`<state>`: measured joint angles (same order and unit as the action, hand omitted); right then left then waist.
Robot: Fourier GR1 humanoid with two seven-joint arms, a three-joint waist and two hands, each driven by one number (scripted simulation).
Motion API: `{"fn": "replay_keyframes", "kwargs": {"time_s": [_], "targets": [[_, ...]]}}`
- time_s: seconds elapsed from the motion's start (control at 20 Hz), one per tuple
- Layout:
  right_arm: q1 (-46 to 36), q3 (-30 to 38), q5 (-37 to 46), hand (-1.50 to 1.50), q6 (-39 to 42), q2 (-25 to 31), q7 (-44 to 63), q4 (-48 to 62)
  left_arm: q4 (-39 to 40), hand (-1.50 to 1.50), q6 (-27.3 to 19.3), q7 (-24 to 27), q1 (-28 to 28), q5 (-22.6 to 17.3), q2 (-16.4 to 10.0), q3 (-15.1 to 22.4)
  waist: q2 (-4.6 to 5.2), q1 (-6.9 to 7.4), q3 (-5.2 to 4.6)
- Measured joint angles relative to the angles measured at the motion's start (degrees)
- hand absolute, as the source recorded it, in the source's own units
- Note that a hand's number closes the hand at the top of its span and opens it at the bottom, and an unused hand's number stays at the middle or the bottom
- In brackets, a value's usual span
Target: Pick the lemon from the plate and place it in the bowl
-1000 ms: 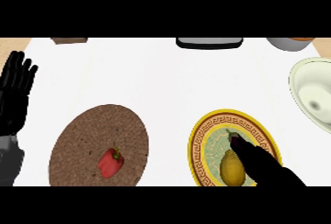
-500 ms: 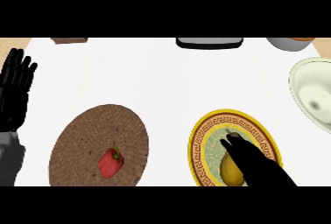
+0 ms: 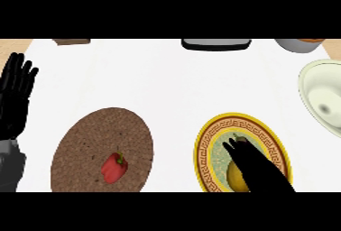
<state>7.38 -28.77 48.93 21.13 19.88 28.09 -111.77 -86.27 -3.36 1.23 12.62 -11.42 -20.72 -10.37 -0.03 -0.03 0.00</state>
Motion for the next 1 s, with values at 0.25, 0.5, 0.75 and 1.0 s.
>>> {"fn": "replay_keyframes", "kwargs": {"time_s": [0.25,0.5,0.75,1.0], "targets": [[0.06,2.14,0.82,-1.5,0.09,-0.77,-1.55,2.71,0.05,0.0,0.0,-0.15,0.2,1.26,1.25,-0.12,-0.1,-0.05,-0.11],[-0.25,4.67,1.57,1.5,-0.91,-1.07,-3.93,6.09,0.43,0.0,0.79,-0.6,1.2,1.44,1.4,-0.9,-0.26,-0.11,-0.32],[-1.74,5.49,3.6,1.5,-4.64,-0.56,-10.15,8.62,1.08,0.0,1.29,-0.78,2.06,1.65,1.34,-1.52,-0.49,-0.18,-0.53],[-0.7,5.06,6.32,1.5,-6.82,-1.05,-12.49,7.21,-0.39,0.0,0.79,-1.18,1.1,2.59,2.59,-1.2,-0.48,-0.13,-0.52]]}}
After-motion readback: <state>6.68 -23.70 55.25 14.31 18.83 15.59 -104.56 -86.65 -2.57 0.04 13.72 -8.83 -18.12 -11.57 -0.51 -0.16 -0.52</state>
